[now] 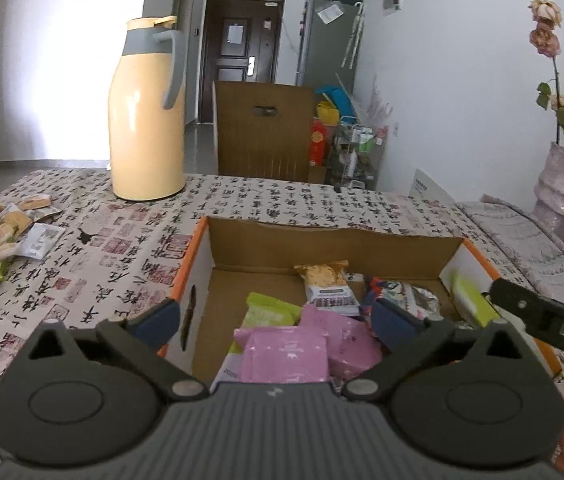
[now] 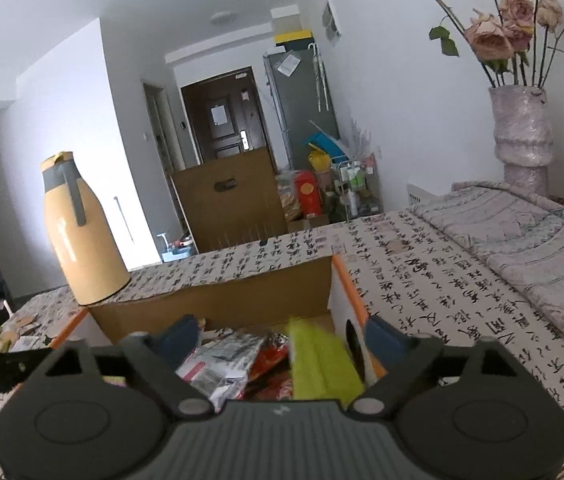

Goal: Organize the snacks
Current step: 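Carry the green bar and pink pack into the box and open both tools, then withdraw both open tools from the box toward the remaining cracker packets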

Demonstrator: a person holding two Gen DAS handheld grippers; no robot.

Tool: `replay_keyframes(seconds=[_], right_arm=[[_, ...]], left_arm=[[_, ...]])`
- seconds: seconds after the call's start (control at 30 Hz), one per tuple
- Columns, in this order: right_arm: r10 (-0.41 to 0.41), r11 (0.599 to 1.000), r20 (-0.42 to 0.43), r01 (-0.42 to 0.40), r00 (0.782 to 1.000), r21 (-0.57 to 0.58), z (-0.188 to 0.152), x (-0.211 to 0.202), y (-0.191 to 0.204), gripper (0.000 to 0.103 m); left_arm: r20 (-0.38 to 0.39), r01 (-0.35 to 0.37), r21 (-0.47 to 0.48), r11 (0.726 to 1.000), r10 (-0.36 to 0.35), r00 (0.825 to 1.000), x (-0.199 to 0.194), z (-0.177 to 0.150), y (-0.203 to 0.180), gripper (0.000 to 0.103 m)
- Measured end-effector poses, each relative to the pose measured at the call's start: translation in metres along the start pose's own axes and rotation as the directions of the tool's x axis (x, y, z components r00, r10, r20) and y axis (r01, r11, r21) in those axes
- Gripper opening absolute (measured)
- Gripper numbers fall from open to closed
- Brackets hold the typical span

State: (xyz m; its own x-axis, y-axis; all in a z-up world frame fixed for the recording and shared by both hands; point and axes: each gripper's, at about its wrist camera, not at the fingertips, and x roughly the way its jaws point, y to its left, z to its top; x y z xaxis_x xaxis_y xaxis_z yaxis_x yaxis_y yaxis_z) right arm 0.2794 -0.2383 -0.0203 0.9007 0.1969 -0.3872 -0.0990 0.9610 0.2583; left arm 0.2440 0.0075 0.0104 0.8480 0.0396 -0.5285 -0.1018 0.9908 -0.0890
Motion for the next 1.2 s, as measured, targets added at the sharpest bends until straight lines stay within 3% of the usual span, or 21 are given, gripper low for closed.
replay_keyframes(seconds=[0.53, 0.9, 1.2], right_arm=[[-0.007, 1.0, 0.021, 0.007, 1.0, -0.003, 0.006, -0.012, 0.002, 0.103], [0.008, 0.998, 0.061, -0.004, 0.998, -0.065, 0.017, -0.049, 0.014, 0.103], [0.011, 0.996, 0.044, -0.007, 0.999, -0.092, 0.005, -0.084, 0.014, 0.103]], left_arm=[[-0.024, -0.02, 0.007, 1.0, 0.02, 1.0, -0.002, 0.002, -0.005, 0.103], [0.016, -0.017, 0.018, 1.0, 0.017, 1.0, -0.037, 0.008, -0.01, 0.103], [0.025, -0.018, 0.028, 0.999, 0.018, 1.0, -0.068, -0.003, -0.004, 0.103]])
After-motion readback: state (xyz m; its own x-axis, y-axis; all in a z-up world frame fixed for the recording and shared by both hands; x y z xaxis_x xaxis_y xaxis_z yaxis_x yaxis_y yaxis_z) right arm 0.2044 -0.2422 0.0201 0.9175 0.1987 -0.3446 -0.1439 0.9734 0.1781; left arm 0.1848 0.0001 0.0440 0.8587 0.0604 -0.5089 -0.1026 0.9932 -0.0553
